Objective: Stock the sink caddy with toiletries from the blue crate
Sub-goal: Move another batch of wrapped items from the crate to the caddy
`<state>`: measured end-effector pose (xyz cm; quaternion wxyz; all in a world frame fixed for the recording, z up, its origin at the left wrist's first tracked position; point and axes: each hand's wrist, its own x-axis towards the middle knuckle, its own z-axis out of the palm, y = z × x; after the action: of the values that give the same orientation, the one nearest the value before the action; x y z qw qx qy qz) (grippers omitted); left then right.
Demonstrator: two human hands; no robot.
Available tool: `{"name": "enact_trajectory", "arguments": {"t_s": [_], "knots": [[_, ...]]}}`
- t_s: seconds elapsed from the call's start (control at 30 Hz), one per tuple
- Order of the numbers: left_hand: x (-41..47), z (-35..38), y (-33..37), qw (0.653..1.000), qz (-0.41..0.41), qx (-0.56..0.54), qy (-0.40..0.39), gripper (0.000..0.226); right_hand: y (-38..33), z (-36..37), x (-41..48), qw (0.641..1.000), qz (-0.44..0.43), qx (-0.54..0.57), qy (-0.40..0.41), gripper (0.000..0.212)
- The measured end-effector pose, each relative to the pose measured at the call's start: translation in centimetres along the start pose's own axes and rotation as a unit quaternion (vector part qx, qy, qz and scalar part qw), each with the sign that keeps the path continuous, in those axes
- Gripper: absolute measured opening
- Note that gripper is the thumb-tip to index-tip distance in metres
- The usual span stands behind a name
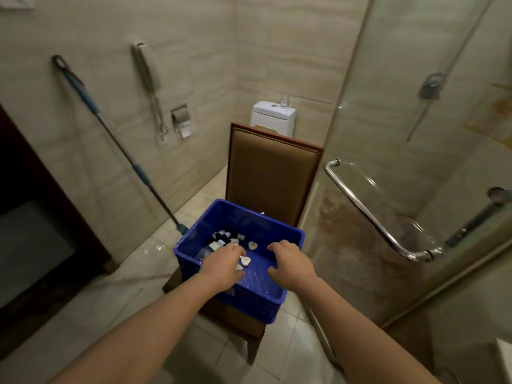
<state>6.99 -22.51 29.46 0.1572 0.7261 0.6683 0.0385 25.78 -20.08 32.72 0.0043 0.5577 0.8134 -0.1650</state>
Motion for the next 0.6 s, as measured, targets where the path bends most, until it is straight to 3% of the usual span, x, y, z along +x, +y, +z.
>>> {"name": "enact_trajectory", "arguments": {"t_s": [0.33,0.6], "knots": [[1.4,1.7,-1.2,0.994,-0.101,-0.020,0.038,0.044,1.0,1.4,5.6,0.995,-0.093,-0.021,-0.033,0.049],[2.9,2.3,-3.0,0.988,-0.150,-0.010,0.023,0.043,1.5,3.0,8.8,0.991,-0.111,-0.009,-0.075,0.053]]}}
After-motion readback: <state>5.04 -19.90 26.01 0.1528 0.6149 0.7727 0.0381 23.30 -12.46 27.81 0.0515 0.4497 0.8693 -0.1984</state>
